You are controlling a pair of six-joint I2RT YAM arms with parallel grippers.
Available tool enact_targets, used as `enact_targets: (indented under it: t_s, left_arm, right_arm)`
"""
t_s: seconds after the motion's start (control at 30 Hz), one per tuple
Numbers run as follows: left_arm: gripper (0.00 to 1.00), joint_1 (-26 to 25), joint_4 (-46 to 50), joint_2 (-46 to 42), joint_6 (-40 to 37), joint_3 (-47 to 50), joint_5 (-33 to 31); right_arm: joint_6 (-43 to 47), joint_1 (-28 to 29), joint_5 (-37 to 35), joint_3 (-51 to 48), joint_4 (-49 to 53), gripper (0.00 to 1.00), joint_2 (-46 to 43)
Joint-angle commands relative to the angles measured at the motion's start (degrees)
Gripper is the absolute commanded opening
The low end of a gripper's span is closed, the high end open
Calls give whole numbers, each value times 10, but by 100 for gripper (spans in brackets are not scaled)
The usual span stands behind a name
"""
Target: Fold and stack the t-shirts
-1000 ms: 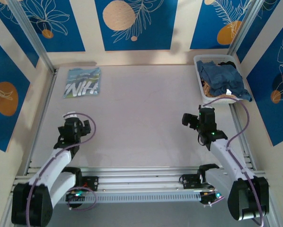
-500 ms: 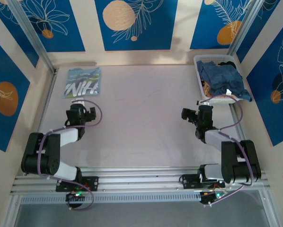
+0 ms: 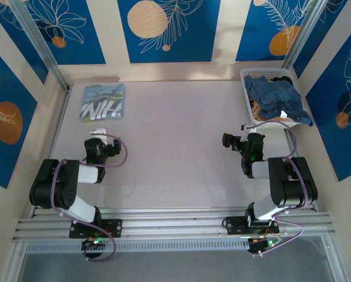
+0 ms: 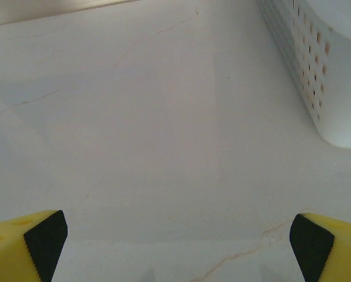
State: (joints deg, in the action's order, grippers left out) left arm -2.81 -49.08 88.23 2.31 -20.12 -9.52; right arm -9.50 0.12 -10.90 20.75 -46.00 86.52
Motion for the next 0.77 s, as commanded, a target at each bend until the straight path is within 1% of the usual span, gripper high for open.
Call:
enact_targets:
  t_s: [0.0,0.33,0.73]
  left_arm:
    - [100,-2,-19,-1,-17,-12,21]
    - [100,-11,-13,-3,-26,-14,8]
    - [100,-12,-9,-2,-27,-16,7]
  right_arm:
    - [15,1,-4,17,-28,99,8]
    - [25,14,-21,20,-23,99,7]
    - [25,14,-20,20,-24,99,8]
